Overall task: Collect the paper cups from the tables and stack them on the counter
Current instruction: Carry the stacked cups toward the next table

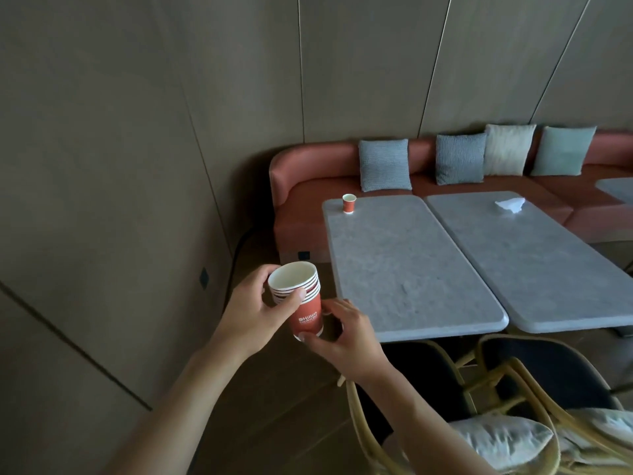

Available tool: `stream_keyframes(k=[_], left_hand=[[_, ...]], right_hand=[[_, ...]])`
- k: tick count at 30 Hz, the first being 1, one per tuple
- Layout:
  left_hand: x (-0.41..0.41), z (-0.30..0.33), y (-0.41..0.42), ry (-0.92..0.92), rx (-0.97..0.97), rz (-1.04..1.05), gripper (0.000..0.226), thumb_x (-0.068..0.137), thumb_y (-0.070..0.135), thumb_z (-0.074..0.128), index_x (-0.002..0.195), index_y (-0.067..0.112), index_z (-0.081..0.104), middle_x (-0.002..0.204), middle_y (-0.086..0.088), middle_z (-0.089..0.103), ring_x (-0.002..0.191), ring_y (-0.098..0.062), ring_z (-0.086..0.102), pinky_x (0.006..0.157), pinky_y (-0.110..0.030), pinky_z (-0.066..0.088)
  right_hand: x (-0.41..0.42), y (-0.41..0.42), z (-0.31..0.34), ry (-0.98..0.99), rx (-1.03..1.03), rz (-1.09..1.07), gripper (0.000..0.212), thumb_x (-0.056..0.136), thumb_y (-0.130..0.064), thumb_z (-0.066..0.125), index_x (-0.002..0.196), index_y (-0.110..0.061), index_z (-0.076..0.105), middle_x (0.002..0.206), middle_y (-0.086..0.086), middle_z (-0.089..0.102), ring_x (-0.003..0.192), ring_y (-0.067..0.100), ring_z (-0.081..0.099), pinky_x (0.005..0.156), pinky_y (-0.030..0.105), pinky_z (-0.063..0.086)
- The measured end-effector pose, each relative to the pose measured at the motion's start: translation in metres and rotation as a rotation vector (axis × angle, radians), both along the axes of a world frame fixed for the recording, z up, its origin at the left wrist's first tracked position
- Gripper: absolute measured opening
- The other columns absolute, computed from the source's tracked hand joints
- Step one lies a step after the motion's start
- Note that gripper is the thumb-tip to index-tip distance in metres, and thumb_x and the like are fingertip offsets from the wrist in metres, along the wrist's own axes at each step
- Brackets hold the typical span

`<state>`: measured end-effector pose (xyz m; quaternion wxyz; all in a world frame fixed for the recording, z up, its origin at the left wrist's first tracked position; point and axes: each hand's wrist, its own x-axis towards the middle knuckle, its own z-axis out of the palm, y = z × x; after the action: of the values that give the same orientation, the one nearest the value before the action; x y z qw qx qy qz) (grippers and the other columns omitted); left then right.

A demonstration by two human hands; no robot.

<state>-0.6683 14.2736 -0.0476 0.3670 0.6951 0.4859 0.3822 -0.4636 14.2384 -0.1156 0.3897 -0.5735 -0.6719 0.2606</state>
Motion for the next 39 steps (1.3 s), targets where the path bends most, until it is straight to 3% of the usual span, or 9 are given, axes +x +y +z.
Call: stream_keyframes(k=[4, 9, 12, 16, 20, 30, 34, 39], left_hand=[[0.009, -0.011, 0.050, -0.001, -0.006, -0.029, 0.060, 0.084, 0.059, 0.072, 0.137, 0.035, 0.058, 0.125, 0.020, 0.064, 0.120, 0.011, 0.059, 0.081, -0.007, 0.055], [0.017, -0.029, 0.119, -0.054, -0.043, -0.113, 0.053, 0.089, 0.058, 0.074, 0.134, 0.035, 0.060, 0.125, 0.019, 0.067, 0.119, 0.004, 0.063, 0.094, -0.019, 0.058], [0.021, -0.036, 0.166, -0.111, -0.054, -0.166, 0.052, 0.087, 0.058, 0.075, 0.131, 0.034, 0.062, 0.122, 0.018, 0.069, 0.117, -0.002, 0.066, 0.095, -0.026, 0.060], [0.015, -0.033, 0.234, -0.183, -0.060, -0.245, 0.054, 0.079, 0.065, 0.069, 0.124, 0.036, 0.062, 0.115, 0.025, 0.068, 0.113, -0.004, 0.068, 0.089, -0.028, 0.062], [-0.007, -0.029, 0.302, -0.208, -0.067, -0.281, 0.056, 0.080, 0.063, 0.070, 0.124, 0.030, 0.064, 0.116, 0.011, 0.072, 0.110, -0.010, 0.071, 0.089, -0.032, 0.063], [-0.059, -0.035, 0.413, -0.241, -0.101, -0.316, 0.055, 0.082, 0.064, 0.071, 0.126, 0.032, 0.065, 0.118, 0.013, 0.072, 0.113, -0.009, 0.071, 0.086, -0.019, 0.058], [-0.069, -0.043, 0.443, -0.270, -0.120, -0.270, 0.057, 0.081, 0.063, 0.071, 0.127, 0.030, 0.065, 0.120, 0.010, 0.072, 0.113, -0.008, 0.070, 0.091, -0.028, 0.061], [-0.076, -0.052, 0.476, -0.262, -0.126, -0.232, 0.060, 0.079, 0.063, 0.073, 0.128, 0.030, 0.064, 0.120, 0.012, 0.072, 0.113, -0.007, 0.070, 0.090, -0.027, 0.061]], right_hand=[[0.009, 0.044, -0.007, -0.021, -0.014, -0.042, 0.065, 0.077, -0.068, 0.077, 0.132, -0.035, 0.064, 0.118, -0.023, 0.064, 0.114, -0.001, 0.056, 0.096, 0.028, 0.056], [0.011, 0.095, -0.015, -0.057, -0.013, -0.128, 0.056, 0.077, -0.065, 0.079, 0.123, -0.035, 0.067, 0.113, -0.026, 0.065, 0.111, -0.003, 0.056, 0.095, 0.028, 0.053], [0.008, 0.132, -0.013, -0.075, -0.007, -0.194, 0.049, 0.078, -0.063, 0.079, 0.118, -0.039, 0.066, 0.108, -0.031, 0.063, 0.110, -0.003, 0.055, 0.092, 0.026, 0.051], [-0.007, 0.189, -0.003, -0.074, -0.020, -0.235, 0.050, 0.078, -0.063, 0.078, 0.116, -0.032, 0.071, 0.109, -0.022, 0.066, 0.109, 0.004, 0.056, 0.096, 0.036, 0.051], [-0.031, 0.247, 0.008, -0.068, -0.028, -0.284, 0.051, 0.078, -0.055, 0.084, 0.119, -0.028, 0.073, 0.112, -0.017, 0.068, 0.111, 0.006, 0.058, 0.098, 0.040, 0.052], [-0.082, 0.350, 0.013, -0.113, -0.057, -0.313, 0.057, 0.077, -0.058, 0.084, 0.124, -0.030, 0.072, 0.117, -0.019, 0.069, 0.110, 0.001, 0.059, 0.096, 0.034, 0.054], [-0.091, 0.388, 0.010, -0.148, -0.068, -0.275, 0.056, 0.076, -0.057, 0.085, 0.122, -0.027, 0.074, 0.113, -0.016, 0.071, 0.107, 0.003, 0.059, 0.091, 0.033, 0.054], [-0.092, 0.428, -0.002, -0.142, -0.079, -0.231, 0.057, 0.076, -0.056, 0.085, 0.122, -0.025, 0.074, 0.113, -0.014, 0.070, 0.108, 0.005, 0.059, 0.093, 0.035, 0.053]])
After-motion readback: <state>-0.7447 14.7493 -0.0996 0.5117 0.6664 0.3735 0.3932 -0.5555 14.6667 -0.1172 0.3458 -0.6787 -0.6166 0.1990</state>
